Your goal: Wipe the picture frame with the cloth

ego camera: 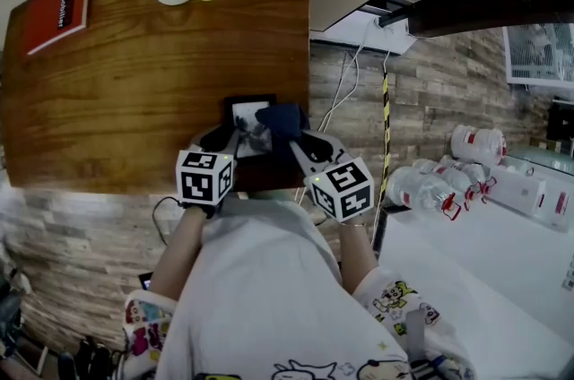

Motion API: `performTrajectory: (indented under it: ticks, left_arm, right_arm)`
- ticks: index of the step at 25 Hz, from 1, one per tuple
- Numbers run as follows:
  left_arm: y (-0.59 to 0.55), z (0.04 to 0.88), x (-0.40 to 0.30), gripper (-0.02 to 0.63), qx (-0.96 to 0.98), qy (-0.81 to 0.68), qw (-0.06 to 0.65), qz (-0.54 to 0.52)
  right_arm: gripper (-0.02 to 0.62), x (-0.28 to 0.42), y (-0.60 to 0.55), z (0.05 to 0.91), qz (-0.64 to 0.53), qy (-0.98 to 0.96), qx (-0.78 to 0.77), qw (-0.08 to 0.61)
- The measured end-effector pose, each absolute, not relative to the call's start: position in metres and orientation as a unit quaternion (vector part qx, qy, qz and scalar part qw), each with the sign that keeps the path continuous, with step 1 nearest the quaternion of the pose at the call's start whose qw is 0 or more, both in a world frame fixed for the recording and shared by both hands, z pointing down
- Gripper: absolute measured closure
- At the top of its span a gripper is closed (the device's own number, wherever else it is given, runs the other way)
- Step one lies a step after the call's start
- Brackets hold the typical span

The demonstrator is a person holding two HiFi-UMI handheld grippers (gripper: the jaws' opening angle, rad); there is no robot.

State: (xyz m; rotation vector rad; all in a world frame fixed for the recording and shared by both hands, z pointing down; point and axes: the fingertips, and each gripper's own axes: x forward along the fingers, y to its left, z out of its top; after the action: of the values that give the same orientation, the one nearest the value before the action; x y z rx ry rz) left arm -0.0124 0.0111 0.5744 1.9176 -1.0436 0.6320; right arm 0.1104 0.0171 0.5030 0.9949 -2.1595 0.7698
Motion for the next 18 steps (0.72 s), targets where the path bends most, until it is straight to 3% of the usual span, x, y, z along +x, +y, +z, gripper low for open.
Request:
performTrajectory:
  ticks: [7, 18]
  left_arm:
    - [0.010, 0.575, -0.013, 0.520, 0.766, -0.415, 0.421, 0.251]
    - [0.010, 0.572, -0.014, 0.520, 0.765, -0.412, 0.428, 0.249]
  right_arm:
    - [0.549, 0.067, 0.037, 0.493, 0.388, -0.825, 0.356, 0.203]
    - [0.549, 0.015, 0.066, 0.534, 0.488, -0.798, 0.310, 0.170]
